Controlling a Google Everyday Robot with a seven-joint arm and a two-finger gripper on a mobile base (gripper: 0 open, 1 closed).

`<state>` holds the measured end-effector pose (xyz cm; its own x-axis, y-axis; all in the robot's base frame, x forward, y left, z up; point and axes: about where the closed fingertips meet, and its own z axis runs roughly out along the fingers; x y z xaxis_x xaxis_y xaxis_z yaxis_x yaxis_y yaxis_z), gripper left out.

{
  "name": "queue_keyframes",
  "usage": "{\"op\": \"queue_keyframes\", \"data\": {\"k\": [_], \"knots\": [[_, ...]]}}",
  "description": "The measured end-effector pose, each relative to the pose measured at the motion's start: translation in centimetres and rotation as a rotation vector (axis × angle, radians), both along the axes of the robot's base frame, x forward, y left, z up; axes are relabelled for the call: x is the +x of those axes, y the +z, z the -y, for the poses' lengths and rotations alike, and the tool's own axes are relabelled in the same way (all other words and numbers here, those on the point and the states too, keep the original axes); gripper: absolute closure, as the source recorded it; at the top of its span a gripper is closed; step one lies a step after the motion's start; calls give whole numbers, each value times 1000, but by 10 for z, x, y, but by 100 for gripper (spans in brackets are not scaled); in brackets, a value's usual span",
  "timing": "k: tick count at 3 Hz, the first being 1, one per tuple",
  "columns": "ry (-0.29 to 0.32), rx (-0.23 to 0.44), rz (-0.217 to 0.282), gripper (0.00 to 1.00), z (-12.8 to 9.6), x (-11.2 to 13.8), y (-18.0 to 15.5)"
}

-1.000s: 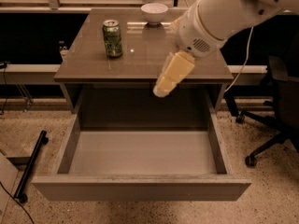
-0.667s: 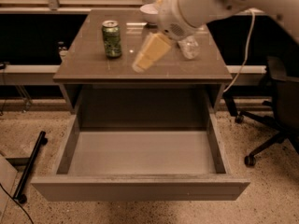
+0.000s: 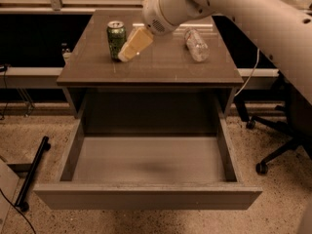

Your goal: Place green can into top drawer

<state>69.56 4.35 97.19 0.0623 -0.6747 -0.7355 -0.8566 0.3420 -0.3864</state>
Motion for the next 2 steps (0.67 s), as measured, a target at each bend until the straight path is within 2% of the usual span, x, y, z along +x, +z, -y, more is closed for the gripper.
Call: {"op": "queue_keyframes", "data": {"k": [1, 2], "knots": [[-3, 25, -43, 0, -18, 32, -20], [1, 33, -73, 0, -31, 53, -36]]}}
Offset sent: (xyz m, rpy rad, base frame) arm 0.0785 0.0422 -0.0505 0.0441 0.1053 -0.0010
